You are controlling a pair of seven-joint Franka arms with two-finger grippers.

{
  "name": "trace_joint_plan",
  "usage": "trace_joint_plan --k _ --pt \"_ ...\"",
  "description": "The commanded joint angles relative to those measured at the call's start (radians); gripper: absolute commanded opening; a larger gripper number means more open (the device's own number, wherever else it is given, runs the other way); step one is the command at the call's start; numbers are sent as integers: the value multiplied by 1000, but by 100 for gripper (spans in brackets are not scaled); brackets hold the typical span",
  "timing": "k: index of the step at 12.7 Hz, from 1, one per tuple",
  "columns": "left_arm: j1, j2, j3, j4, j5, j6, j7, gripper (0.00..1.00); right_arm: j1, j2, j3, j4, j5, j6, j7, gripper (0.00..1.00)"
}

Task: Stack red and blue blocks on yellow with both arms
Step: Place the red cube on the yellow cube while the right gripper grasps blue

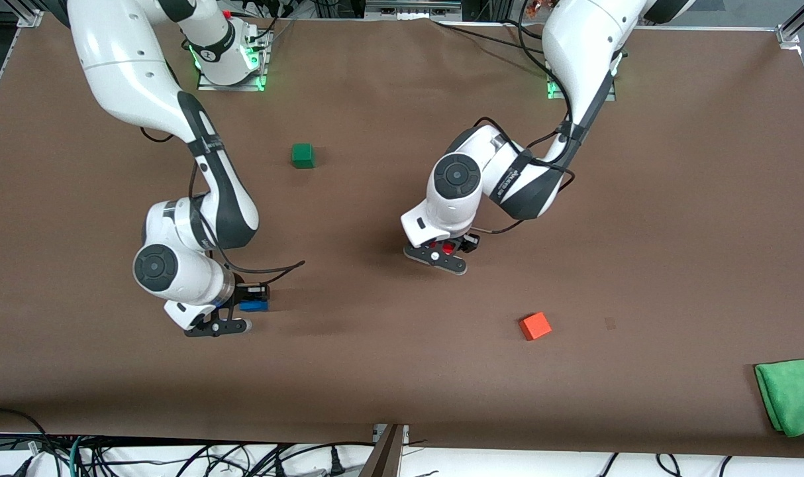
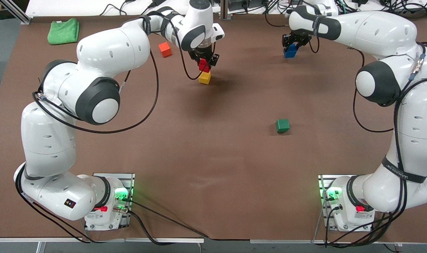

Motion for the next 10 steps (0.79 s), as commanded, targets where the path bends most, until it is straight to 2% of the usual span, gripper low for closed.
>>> trace_joint_plan --k 1,4,6,10 --pt "-19 -1 14 -26 26 41 11 8 2 -89 -1 -3 14 -85 -1 15" --pt "-19 -11 14 -78 36 65 11 8 1 -101 0 75 14 -183 2 15" --pt "-19 -20 14 -99 48 65 6 8 8 -87 0 115 49 -209 62 15" --pt "-17 -37 14 -125 49 68 -2 9 50 -74 -1 141 47 -215 129 15"
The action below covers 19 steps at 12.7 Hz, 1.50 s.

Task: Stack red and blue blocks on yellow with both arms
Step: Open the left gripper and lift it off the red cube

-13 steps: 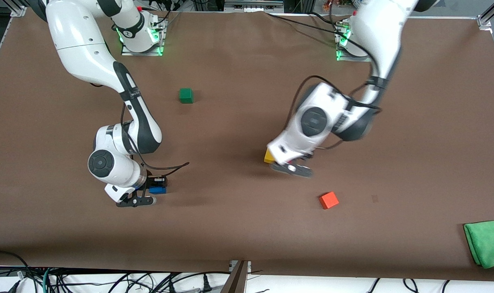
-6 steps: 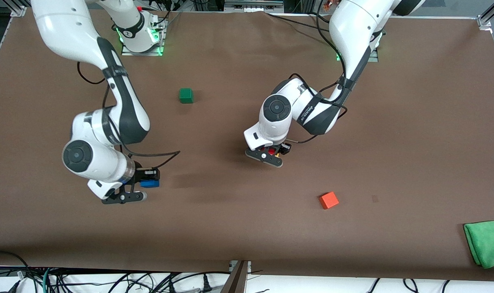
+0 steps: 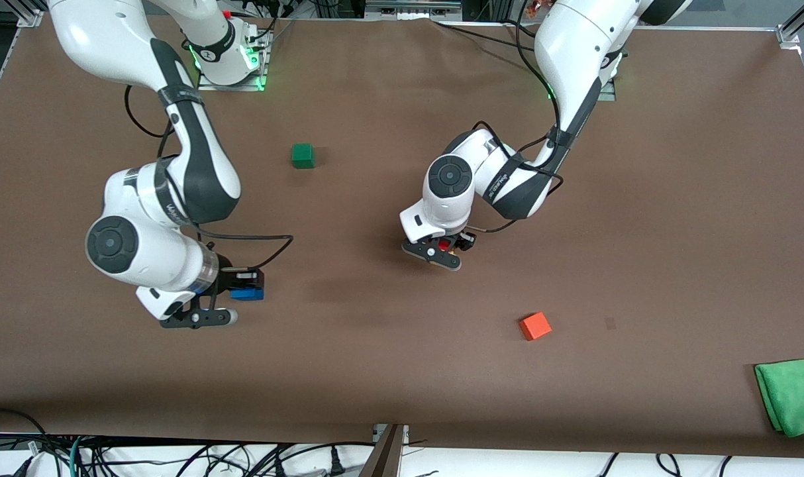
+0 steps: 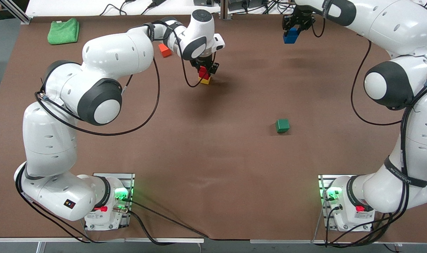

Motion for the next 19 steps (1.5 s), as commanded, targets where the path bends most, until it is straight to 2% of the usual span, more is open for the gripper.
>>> trace_joint_plan --k 1,2,3,4,5,7,9,11,16,19 --pt "-7 -41 11 -52 25 13 -3 10 16 22 -1 43 13 -25 48 15" --pt "-7 -41 12 -52 23 13 -4 11 23 22 -2 43 13 -25 57 15" --pt "-7 -40 11 -52 23 13 -4 22 29 22 -3 43 12 -25 68 15" --pt "-4 -40 11 -49 23 13 -9 85 34 22 -3 43 12 -25 77 15" --pt "-1 -40 11 -35 19 10 -21 100 37 22 -3 43 12 -25 88 15" --pt "6 -43 12 26 5 -19 -23 100 43 22 -3 43 12 -23 94 15" --pt "22 -44 12 116 5 -114 -23 100 48 22 -3 43 12 -23 111 15" --pt "75 -75 12 170 3 -174 -20 100 81 22 -2 45 12 -23 177 15" --pt "253 -231 12 174 3 -245 -12 100 256 48 -1 128 13 -23 566 15" --pt "354 -365 19 155 -7 -398 32 100 397 103 -1 201 15 24 886 15"
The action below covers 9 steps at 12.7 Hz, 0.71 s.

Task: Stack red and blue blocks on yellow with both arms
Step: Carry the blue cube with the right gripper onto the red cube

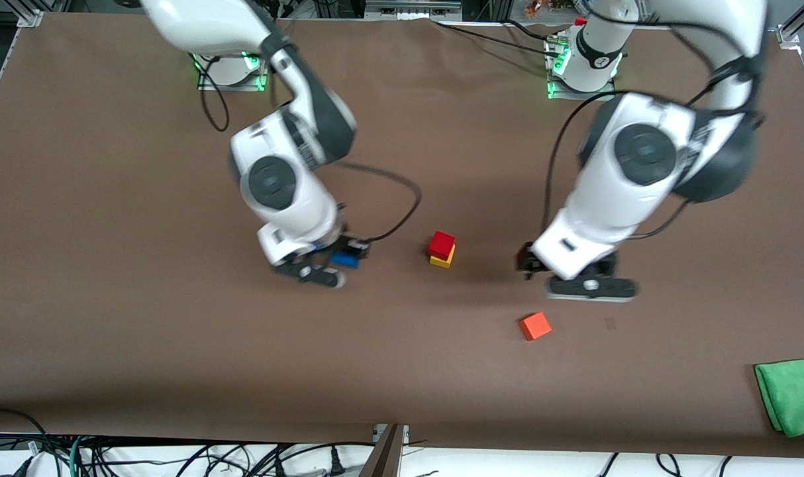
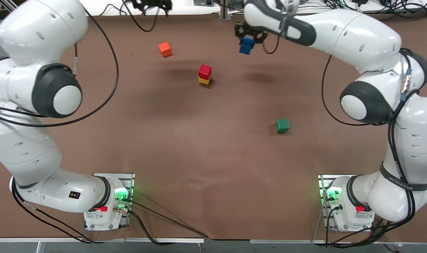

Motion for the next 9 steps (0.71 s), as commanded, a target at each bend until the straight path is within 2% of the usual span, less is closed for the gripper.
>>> trace_joint_plan --k 1,4,6,9 --pt "93 -130 -1 -38 -48 -128 84 100 110 82 -14 92 9 54 246 15" --pt "210 -211 25 -42 -105 -255 249 100 175 137 -14 92 7 160 380 15" --pt "217 -255 98 -67 -162 -318 300 100 193 151 -16 92 4 197 418 15" --pt "239 -283 117 -105 -171 -337 321 100 195 162 -16 105 4 222 422 16"
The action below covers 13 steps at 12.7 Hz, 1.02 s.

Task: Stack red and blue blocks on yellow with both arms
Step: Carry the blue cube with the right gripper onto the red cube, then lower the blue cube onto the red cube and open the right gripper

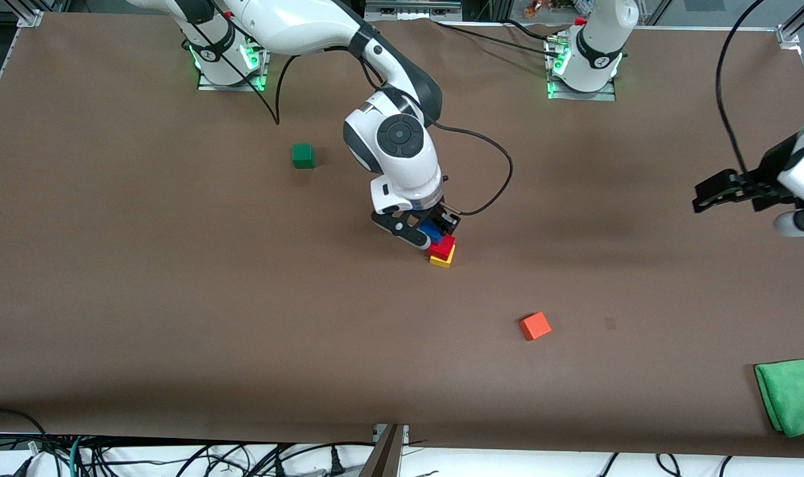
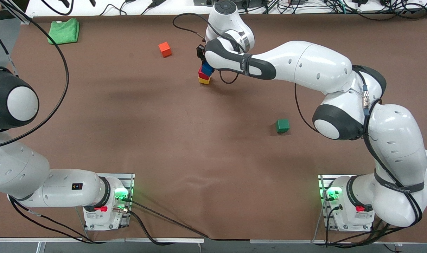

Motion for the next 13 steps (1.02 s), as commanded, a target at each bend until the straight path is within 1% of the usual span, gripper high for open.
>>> trace_joint_plan --k 1,5,6,8,9,11,13 --pt "4 -40 -1 -59 -20 2 18 100 13 26 -9 48 5 25 22 16" --pt "10 -18 -11 -52 -22 2 17 100 15 48 -12 62 -3 63 23 18" --pt "11 -18 -9 -52 -23 2 17 100 15 54 -14 65 -3 68 22 21" --pt "11 -17 -8 -49 -23 2 17 100 21 66 -17 77 -8 79 17 22" --pt "14 -17 -6 -47 -25 2 19 100 21 71 -17 77 -15 88 16 26" --pt "15 -17 -7 -49 -25 -1 19 100 21 72 -18 77 -23 88 14 29" --pt "11 -14 -9 -41 -23 2 17 100 21 71 -17 77 -35 88 13 38"
